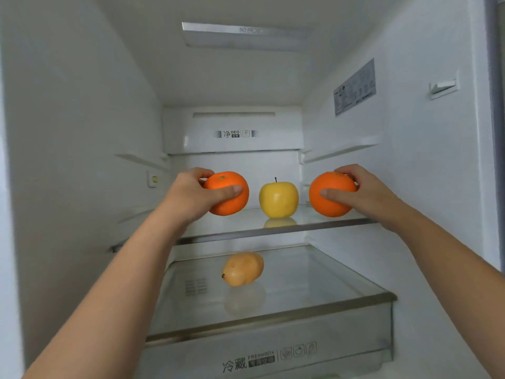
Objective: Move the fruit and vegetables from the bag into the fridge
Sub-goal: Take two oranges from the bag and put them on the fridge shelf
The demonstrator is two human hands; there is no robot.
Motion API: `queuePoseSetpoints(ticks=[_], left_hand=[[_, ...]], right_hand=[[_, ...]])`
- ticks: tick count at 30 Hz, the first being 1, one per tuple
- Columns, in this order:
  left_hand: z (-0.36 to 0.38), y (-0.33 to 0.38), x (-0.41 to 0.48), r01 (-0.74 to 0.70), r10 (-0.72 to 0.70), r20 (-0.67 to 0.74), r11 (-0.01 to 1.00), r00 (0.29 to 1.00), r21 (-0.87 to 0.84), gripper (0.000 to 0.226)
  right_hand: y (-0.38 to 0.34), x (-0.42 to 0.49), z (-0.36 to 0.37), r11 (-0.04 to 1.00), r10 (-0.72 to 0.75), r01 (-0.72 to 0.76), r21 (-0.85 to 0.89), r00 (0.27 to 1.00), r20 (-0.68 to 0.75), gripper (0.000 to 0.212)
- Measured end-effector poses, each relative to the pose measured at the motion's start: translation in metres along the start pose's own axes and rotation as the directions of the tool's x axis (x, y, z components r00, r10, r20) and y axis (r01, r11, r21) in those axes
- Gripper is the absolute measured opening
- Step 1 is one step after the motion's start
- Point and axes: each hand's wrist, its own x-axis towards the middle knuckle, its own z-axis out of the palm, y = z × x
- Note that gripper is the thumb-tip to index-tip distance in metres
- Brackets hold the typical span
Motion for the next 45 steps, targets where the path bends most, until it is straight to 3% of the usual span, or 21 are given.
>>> queuePoseSetpoints(ticks=[8,13,17,29,38,42,45], left_hand=[[0.013,-0.018,0.035,0.169,-0.172,0.211,0.985,0.962,0.03,0.063],[0.005,-0.036,0.041,0.213,-0.189,0.287,0.975,0.939,-0.057,0.053],[0.008,-0.037,0.045,0.181,-0.166,0.312,0.983,0.936,-0.019,0.055],[0.012,-0.034,0.043,0.115,-0.139,0.284,0.988,0.949,0.1,0.061],[0.01,-0.03,0.033,0.075,-0.091,0.261,0.995,0.961,0.07,0.064],[-0.004,-0.028,0.016,-0.018,0.007,0.104,0.994,0.995,0.108,0.062],[-0.008,-0.024,-0.013,-0.138,0.159,-0.066,0.958,0.985,0.251,0.054]], right_hand=[[0.016,0.026,0.012,0.999,0.012,-0.009,-0.044,0.997,0.082,0.06],[0.024,0.035,0.014,0.999,0.035,-0.035,-0.008,0.99,0.134,0.057],[0.027,0.038,0.015,0.999,0.034,-0.036,0.006,0.984,0.175,0.055],[0.027,0.037,0.017,0.996,0.003,0.013,-0.086,0.983,0.183,0.069],[0.025,0.028,0.017,0.987,-0.025,0.041,-0.157,0.994,0.103,0.078],[0.02,0.009,0.015,0.965,-0.088,0.076,-0.252,0.995,-0.036,0.076],[0.011,-0.016,0.019,0.947,-0.193,0.139,-0.291,0.966,-0.169,0.064]])
